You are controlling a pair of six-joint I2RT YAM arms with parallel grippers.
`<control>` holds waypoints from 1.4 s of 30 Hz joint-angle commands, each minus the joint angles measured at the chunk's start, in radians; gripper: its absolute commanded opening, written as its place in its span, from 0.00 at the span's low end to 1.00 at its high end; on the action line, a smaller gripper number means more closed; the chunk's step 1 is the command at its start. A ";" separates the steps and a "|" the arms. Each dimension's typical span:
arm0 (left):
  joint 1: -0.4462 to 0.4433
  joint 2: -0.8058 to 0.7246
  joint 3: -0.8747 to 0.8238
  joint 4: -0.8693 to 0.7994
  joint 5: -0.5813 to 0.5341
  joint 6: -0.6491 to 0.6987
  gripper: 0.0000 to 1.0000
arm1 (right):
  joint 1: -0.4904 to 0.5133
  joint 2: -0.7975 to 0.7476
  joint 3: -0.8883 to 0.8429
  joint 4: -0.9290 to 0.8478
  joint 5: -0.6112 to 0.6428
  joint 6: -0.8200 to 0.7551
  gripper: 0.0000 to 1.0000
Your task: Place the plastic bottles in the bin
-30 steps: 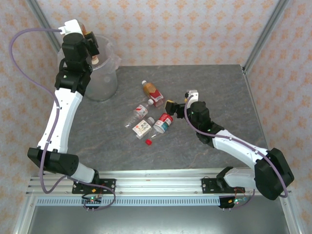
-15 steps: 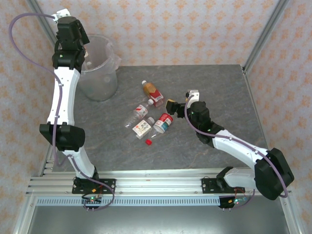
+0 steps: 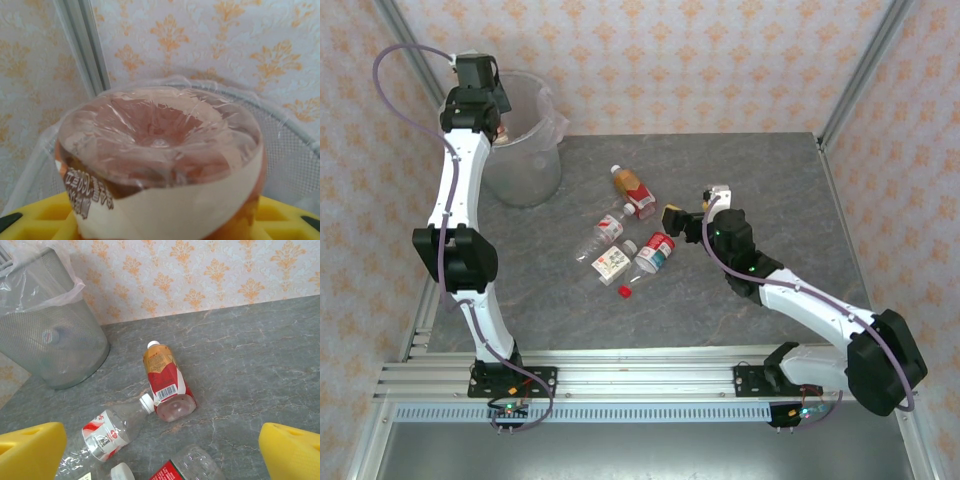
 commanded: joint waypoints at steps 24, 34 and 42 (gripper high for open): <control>0.000 0.024 0.055 -0.179 0.106 -0.066 0.84 | -0.002 0.070 0.020 -0.010 -0.037 -0.007 0.99; 0.001 -0.018 0.063 -0.176 0.169 -0.090 0.90 | -0.002 0.084 0.026 -0.018 -0.037 -0.005 0.99; 0.000 -0.060 0.057 -0.164 0.250 -0.109 0.94 | -0.002 0.106 0.037 -0.023 -0.038 0.002 0.99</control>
